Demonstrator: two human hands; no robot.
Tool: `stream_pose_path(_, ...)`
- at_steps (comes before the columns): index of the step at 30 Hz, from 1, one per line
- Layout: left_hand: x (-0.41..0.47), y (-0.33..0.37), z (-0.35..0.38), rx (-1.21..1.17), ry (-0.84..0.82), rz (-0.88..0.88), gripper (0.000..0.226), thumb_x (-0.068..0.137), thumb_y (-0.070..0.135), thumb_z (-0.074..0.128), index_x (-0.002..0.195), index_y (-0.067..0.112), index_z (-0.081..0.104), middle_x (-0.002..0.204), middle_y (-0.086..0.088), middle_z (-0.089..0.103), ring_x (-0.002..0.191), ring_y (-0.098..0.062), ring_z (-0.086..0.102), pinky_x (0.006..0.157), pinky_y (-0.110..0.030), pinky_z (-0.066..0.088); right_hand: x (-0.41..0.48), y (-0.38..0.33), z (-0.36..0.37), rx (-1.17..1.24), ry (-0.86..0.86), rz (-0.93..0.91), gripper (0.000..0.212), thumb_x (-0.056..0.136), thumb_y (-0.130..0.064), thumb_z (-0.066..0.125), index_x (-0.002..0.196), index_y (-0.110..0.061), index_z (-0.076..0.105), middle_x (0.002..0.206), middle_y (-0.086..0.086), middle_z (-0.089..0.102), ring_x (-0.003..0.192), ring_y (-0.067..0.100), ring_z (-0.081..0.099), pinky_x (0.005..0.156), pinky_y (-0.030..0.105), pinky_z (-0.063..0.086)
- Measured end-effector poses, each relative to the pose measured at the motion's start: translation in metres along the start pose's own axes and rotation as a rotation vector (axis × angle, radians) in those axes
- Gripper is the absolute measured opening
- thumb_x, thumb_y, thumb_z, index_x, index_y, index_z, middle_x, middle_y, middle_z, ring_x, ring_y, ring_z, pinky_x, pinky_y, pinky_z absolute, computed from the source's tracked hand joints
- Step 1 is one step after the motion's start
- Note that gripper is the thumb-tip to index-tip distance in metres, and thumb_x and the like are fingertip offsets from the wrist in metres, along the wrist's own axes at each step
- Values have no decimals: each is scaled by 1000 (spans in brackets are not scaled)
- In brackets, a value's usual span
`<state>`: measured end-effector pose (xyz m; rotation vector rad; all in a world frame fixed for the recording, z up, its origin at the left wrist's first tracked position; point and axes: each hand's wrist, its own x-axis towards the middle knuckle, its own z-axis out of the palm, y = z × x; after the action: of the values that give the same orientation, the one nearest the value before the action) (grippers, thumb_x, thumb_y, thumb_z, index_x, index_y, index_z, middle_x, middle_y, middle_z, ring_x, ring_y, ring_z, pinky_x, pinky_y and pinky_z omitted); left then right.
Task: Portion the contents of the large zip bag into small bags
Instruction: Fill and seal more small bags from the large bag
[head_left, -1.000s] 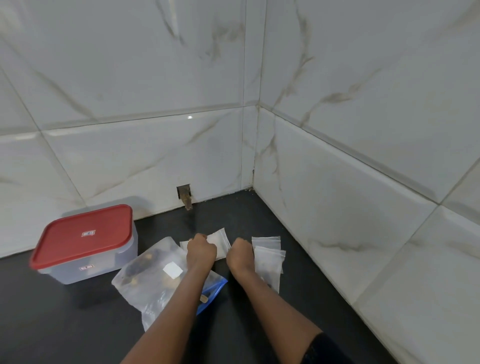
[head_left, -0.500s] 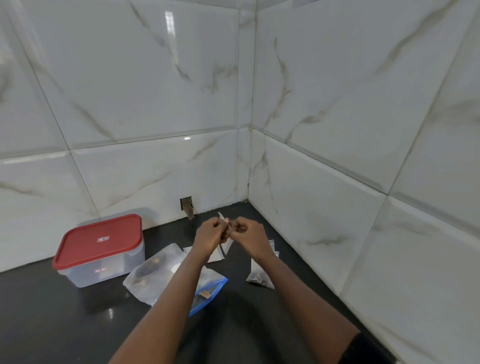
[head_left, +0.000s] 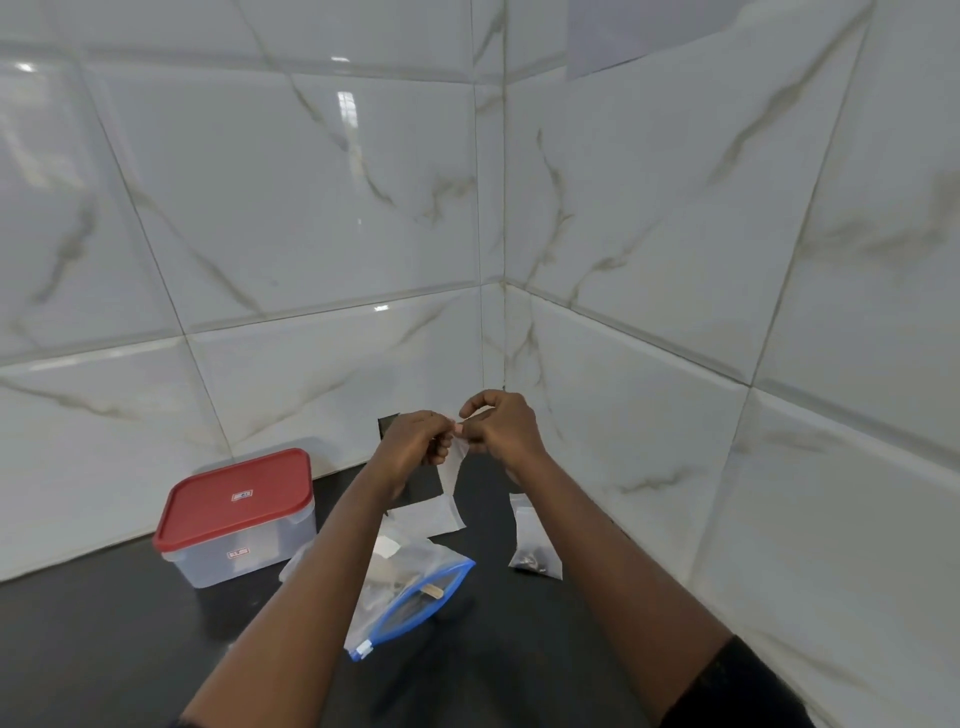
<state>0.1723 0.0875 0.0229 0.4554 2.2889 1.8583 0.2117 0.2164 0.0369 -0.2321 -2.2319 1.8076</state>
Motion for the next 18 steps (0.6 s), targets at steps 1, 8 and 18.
stream_pose_path(1,-2,-1,-1,48,28,10,24,91,12,48,71,3,59,62,-6,53,56,-13,47,55,-20,43,-2,0,2,-34,-6,-3,24,76,4,71,69,-16,60,84,15,67,74,22,67,72,32,60)
stream_pose_path(8,-8,-13,-10,217,165,13,35,86,14,55,52,7,55,52,-5,52,50,-13,44,55,-21,39,-13,1,19,-501,2,-190,16,85,1,58,91,-4,72,93,11,71,81,19,65,77,26,53)
stream_pose_path(18,-18,-19,-22,174,39,-4,32,84,16,56,54,8,54,51,-4,47,48,-10,39,47,-16,35,-18,5,25,-669,-240,-185,25,88,-10,58,109,-4,71,86,8,71,58,1,52,52,2,34)
